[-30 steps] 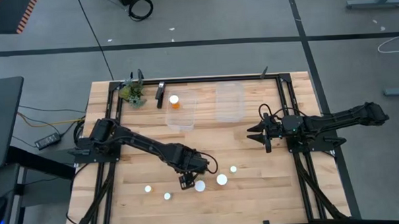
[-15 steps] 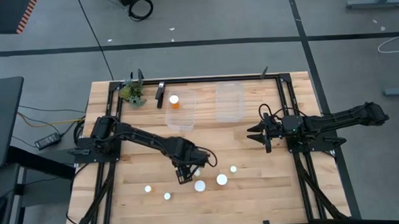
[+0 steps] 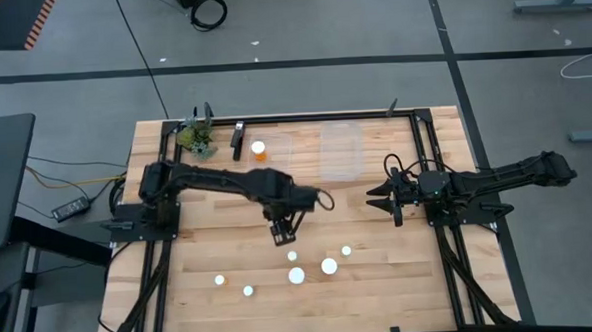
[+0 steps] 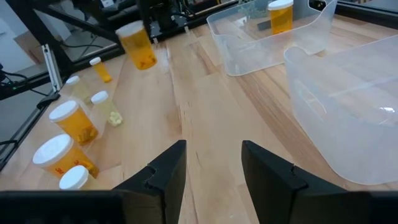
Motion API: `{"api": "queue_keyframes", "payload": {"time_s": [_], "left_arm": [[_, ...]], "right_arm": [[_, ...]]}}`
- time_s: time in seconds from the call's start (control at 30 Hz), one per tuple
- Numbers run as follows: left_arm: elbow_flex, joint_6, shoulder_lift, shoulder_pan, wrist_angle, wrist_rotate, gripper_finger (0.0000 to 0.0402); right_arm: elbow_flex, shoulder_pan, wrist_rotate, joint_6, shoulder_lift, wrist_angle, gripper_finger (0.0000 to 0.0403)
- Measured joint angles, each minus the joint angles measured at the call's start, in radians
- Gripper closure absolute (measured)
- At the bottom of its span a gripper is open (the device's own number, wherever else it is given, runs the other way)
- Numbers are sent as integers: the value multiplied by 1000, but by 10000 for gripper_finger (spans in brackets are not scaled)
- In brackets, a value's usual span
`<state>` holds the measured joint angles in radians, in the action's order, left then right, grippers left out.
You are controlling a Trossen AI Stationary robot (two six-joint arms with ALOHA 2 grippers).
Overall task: Pick and place medicine bottles into bin by pill shape (circle, oval)
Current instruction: Put the big orange pill bottle in the left transparent bin
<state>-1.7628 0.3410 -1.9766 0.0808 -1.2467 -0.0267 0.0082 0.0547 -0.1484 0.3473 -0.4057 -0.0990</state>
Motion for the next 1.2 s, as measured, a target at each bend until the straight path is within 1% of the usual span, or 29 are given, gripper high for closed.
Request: {"api": "queue_keyframes", "payload": {"time_s": [0.1, 0.37, 0.53, 0.8, 1.03, 1.2], "left_arm": [[-38, -38, 1, -36, 2, 7, 174], [-92, -105, 1, -143, 12, 19, 183], [-100, -140, 1, -205, 27, 19, 175], [-100, -190, 1, -291, 42, 19, 182], [-100, -232, 1, -358, 91, 22, 175], [-100, -243, 1, -409, 113, 28, 178]], "right_arm": [[0, 0, 0, 0, 0, 0, 242], [0, 0, 0, 0, 0, 0, 242], [0, 0, 0, 0, 0, 0, 242], [0, 0, 0, 0, 0, 0, 242], [0, 0, 0, 0, 0, 0, 242], [0, 0, 0, 0, 0, 0, 242]]}}
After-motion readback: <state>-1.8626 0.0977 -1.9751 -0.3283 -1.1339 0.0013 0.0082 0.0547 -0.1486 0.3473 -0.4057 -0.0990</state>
